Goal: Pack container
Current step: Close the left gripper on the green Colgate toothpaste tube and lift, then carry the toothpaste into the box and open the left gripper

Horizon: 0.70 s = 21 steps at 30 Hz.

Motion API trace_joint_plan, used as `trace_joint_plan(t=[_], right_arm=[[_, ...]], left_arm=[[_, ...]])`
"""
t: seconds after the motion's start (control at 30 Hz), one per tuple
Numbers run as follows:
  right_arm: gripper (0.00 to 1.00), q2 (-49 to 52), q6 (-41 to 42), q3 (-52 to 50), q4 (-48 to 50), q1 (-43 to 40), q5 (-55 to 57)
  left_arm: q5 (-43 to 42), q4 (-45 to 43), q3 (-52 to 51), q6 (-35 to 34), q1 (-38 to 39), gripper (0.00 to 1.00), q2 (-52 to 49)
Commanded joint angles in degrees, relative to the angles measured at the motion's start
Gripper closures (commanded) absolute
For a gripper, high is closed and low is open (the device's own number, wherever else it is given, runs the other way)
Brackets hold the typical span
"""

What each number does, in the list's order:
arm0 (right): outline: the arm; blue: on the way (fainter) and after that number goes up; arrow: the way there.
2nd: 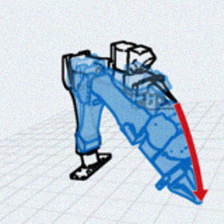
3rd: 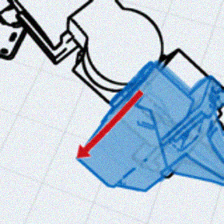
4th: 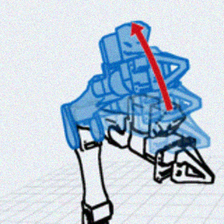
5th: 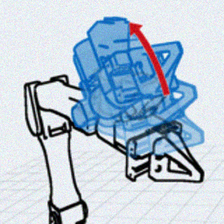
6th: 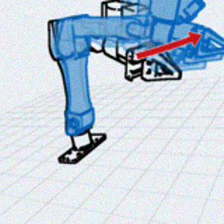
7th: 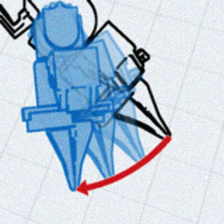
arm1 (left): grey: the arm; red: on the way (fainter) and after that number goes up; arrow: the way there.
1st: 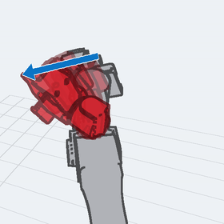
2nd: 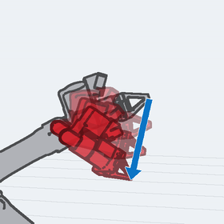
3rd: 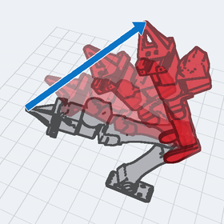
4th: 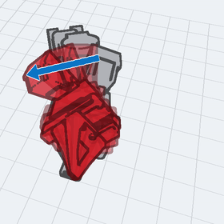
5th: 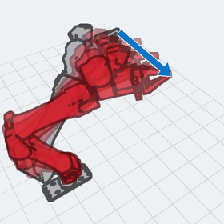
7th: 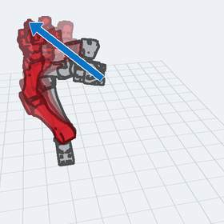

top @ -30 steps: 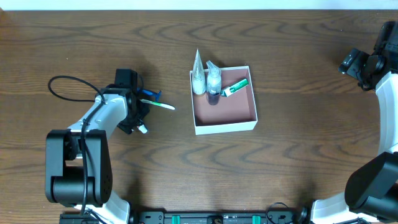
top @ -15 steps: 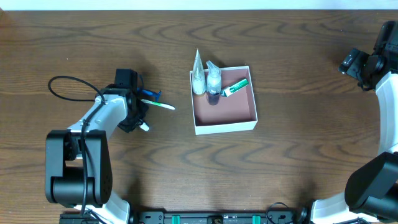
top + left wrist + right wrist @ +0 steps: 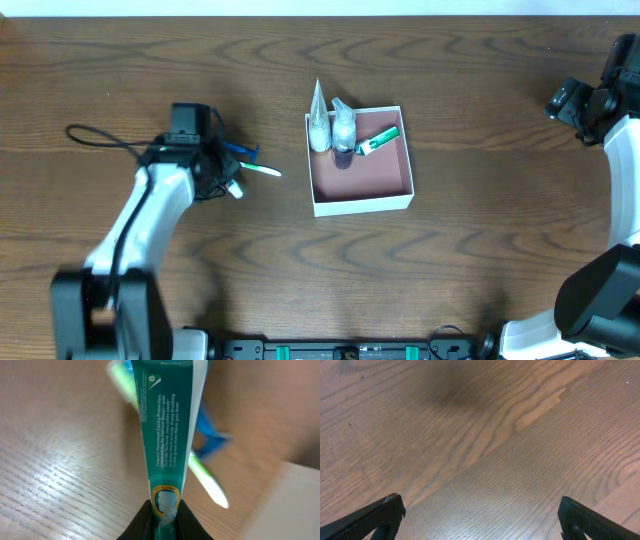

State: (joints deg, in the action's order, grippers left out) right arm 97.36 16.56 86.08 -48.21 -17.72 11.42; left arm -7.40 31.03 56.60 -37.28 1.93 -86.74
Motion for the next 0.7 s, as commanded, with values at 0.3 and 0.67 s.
trace_joint_plan(t=[0.3, 0.67], right_arm=[[0.01, -0.2, 1.0, 0.4, 0.0, -0.2, 0.6], [0.01, -0.2, 1.0, 0.4, 0.0, -0.2, 0.6]], left_arm=[[-3.6, -2.6, 1.6, 6.4, 5.9, 0.86, 22.0], [-3.5, -21.4, 1.5, 16.9, 21.0, 0.86, 16.3]])
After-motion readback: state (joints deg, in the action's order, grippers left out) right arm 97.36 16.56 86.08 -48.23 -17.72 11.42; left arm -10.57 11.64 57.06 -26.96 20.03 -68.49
